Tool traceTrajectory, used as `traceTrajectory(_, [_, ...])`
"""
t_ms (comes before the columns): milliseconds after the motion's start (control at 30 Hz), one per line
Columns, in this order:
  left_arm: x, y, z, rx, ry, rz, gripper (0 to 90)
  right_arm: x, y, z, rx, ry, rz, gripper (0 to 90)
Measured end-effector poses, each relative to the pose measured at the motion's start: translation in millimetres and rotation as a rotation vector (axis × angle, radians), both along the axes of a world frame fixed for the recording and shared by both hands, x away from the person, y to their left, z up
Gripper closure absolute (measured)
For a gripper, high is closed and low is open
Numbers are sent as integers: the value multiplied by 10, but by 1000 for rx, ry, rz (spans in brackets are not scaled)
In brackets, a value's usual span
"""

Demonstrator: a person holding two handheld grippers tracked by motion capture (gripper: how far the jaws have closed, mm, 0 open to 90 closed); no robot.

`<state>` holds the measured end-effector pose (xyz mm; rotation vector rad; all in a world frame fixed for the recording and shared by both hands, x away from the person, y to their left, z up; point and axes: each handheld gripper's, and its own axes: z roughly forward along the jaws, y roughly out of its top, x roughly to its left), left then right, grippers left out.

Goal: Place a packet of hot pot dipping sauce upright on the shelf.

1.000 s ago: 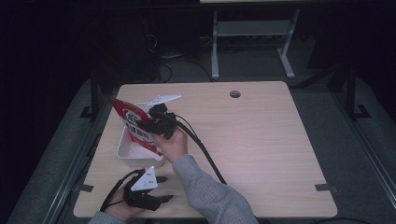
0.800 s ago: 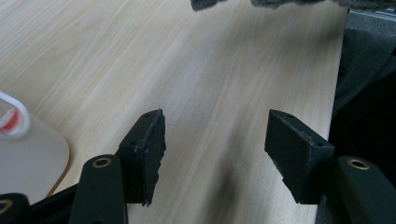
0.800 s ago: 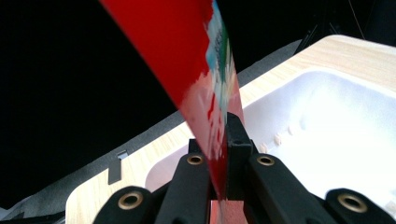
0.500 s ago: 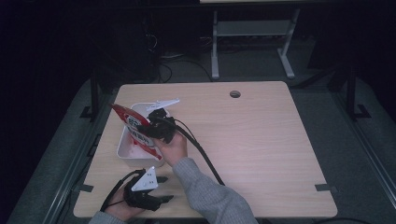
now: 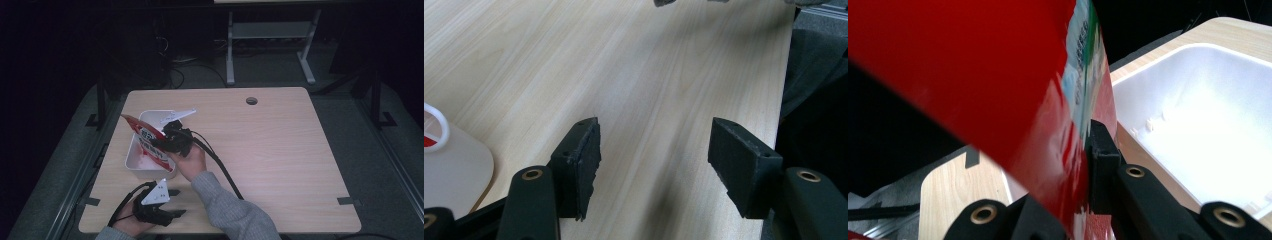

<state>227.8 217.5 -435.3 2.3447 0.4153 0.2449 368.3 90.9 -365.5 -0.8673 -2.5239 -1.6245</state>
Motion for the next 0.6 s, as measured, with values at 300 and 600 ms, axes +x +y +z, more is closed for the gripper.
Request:
traceTrajectory(300, [-2, -10, -5, 1, -1, -2, 371, -53, -38, -53, -18, 3, 20, 887])
traceTrajectory(600, [0, -16, -9, 3, 0, -5, 370, -104, -45, -89, -33, 2, 41, 890])
